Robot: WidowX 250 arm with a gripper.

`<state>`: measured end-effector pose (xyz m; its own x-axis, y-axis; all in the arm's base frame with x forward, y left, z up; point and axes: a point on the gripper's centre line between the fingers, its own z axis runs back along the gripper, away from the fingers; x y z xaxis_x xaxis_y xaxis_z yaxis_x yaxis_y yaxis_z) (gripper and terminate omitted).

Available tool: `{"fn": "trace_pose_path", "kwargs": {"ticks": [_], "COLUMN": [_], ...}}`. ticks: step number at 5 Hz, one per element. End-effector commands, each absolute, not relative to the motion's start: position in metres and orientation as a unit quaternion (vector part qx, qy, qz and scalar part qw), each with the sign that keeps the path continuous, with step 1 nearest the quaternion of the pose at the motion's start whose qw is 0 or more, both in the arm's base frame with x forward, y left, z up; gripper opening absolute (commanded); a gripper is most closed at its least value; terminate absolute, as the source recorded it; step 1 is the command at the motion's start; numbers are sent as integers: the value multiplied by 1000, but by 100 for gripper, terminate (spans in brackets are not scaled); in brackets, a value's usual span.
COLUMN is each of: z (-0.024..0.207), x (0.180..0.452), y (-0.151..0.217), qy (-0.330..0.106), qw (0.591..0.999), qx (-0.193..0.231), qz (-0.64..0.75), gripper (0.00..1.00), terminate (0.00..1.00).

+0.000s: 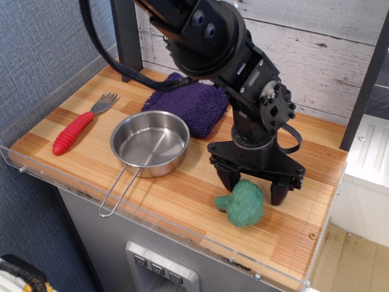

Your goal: Take the green object and put it on the lower right part of the table

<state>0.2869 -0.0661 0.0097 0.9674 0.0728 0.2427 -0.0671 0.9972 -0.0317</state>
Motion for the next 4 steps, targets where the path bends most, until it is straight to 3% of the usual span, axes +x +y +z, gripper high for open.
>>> {"fn": "trace_pose_path", "kwargs": {"ticks": [1,2,4], "z": [77,99,99], "x": [275,273,275], "y": [-24,-7,28], "qy": [-189,-213,-180], "qw": [979,973,981], "qx": [-9,-5,-47], "qz": [78,88,54], "gripper": [100,100,100], "terminate": [0,0,0]}}
